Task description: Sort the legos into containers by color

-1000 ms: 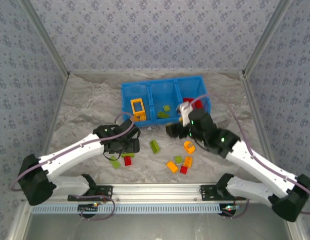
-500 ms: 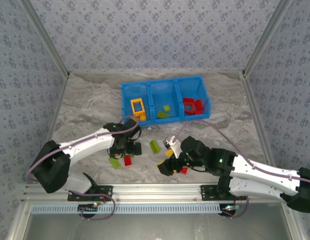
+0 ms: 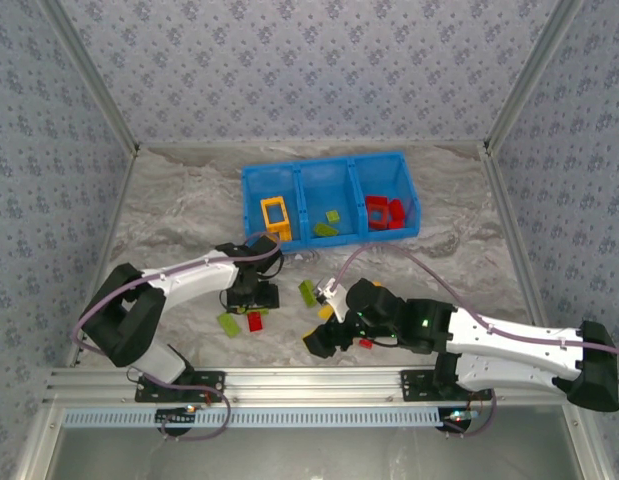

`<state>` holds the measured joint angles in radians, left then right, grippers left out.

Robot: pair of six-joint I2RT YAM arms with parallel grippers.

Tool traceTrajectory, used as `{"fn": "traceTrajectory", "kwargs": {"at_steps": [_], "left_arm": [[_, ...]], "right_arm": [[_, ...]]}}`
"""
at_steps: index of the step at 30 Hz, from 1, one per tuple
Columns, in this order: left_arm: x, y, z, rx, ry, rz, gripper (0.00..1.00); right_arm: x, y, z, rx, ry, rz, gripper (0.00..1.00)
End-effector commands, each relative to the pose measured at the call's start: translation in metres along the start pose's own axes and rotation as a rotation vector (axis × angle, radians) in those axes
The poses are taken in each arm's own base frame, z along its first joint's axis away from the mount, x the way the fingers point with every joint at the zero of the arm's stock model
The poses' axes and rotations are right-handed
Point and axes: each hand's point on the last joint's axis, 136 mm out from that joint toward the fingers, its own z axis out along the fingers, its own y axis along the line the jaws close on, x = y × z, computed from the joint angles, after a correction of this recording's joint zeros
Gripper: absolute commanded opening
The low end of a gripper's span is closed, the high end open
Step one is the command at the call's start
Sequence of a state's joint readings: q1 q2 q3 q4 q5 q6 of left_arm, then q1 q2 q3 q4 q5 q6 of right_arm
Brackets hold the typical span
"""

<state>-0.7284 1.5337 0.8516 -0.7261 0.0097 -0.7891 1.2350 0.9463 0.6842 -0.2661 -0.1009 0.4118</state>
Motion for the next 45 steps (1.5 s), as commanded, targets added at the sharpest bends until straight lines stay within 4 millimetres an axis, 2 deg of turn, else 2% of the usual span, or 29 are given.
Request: {"fn": "traceTrajectory", "kwargs": {"at_steps": [1, 3, 7, 10, 11, 15, 18, 21, 24, 30, 35, 39, 45], "left_arm": [[-0.005, -0.002, -0.003, 0.002, -0.016, 0.007, 0.65], [-0.007, -0.001, -0.007, -0.002, -0.024, 0.006, 0.59], [-0.013, 0.0, -0.028, -0.001, -0.075, 0.003, 0.58], [-0.022, -0.008, -0.057, 0.025, -0.128, 0.011, 0.58], [-0.027, -0.013, -0.071, 0.038, -0.152, 0.018, 0.58], [-0.048, -0.049, -0.123, 0.114, -0.251, 0.062, 0.58], [-0.065, -0.082, -0.151, 0.156, -0.307, 0.108, 0.58], [-0.086, -0.112, -0.17, 0.173, -0.355, 0.154, 0.58], [-0.111, -0.139, -0.18, 0.174, -0.406, 0.197, 0.58], [-0.163, -0.183, -0.175, 0.11, -0.491, 0.321, 0.58], [-0.202, -0.205, -0.158, 0.042, -0.531, 0.447, 0.57], [-0.229, -0.207, -0.147, -0.067, -0.555, 0.573, 0.57], [-0.254, -0.187, -0.132, -0.178, -0.541, 0.615, 0.58]], "right_arm": [[-0.01, 0.003, -0.001, 0.005, -0.031, 0.01, 0.78], [-0.01, 0.001, -0.001, 0.014, -0.028, 0.011, 0.78], [-0.012, -0.003, -0.004, 0.039, -0.038, 0.009, 0.77], [-0.019, -0.012, -0.013, 0.103, -0.064, 0.0, 0.76], [-0.026, -0.021, -0.02, 0.161, -0.092, 0.001, 0.76], [-0.058, -0.043, -0.055, 0.347, -0.207, -0.035, 0.75], [-0.083, -0.056, -0.076, 0.476, -0.277, -0.069, 0.75], [-0.101, -0.073, -0.091, 0.6, -0.319, -0.056, 0.75], [-0.115, -0.084, -0.103, 0.66, -0.367, -0.013, 0.74], [-0.119, -0.098, -0.115, 0.704, -0.403, 0.049, 0.74], [-0.114, -0.106, -0.121, 0.706, -0.413, 0.076, 0.74], [-0.108, -0.112, -0.127, 0.7, -0.417, 0.098, 0.74], [-0.101, -0.12, -0.134, 0.695, -0.423, 0.13, 0.74]]}}
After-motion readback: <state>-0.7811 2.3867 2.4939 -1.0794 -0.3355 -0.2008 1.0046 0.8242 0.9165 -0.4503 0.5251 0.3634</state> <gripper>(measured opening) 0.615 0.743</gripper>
